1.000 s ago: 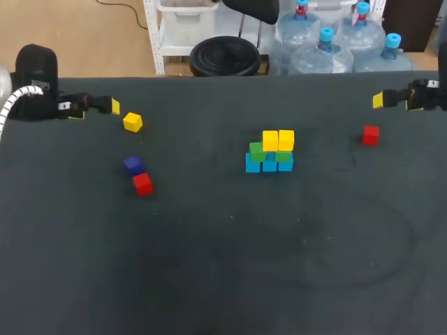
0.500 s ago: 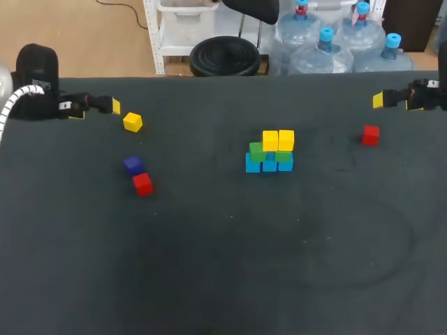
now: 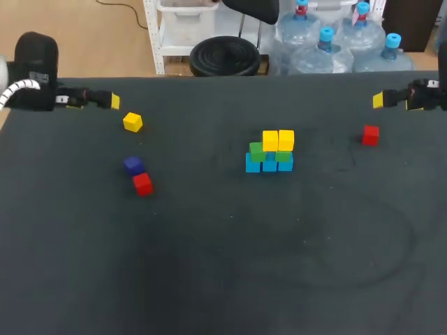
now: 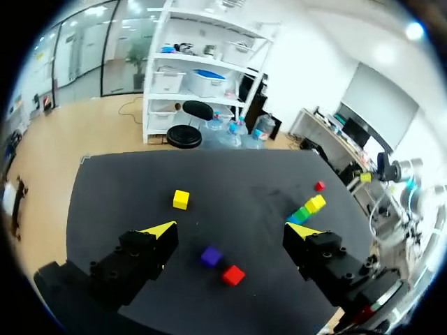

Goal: Place the blue cubes, place green cubes on the blue cubes, place the yellow cubes on the green cubes, then place the red cubes on the yellow cubes, and place purple cube on the red cubes.

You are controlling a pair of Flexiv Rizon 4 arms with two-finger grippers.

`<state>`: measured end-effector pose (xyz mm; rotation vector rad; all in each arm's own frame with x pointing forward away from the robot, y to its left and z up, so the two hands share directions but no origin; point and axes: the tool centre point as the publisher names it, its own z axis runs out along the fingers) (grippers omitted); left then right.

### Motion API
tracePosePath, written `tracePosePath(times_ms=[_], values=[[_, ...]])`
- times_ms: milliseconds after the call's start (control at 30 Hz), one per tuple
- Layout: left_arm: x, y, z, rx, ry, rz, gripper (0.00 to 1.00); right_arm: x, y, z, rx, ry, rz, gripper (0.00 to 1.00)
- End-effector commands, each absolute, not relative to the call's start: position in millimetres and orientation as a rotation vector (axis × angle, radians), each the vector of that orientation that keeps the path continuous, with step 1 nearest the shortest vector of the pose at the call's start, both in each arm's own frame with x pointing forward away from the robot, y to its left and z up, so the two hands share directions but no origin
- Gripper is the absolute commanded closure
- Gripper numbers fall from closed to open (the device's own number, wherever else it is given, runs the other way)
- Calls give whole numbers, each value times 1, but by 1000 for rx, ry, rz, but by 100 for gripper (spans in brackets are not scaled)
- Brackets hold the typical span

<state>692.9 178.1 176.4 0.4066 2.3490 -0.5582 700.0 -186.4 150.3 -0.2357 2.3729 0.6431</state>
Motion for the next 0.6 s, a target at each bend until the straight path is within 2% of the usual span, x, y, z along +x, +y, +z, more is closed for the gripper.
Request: tracePosePath(times_ms=[33,300,600], values=[[701,186,193,578,2476,-470,0,700,-186,150,-235,2373,643,0],[730,190,162,835,2643,-267,0,700,-186,150,-235,2373,643,0],[773,146,105,787,2709,-293,0,700,-186,150,-235,2373,643,0]])
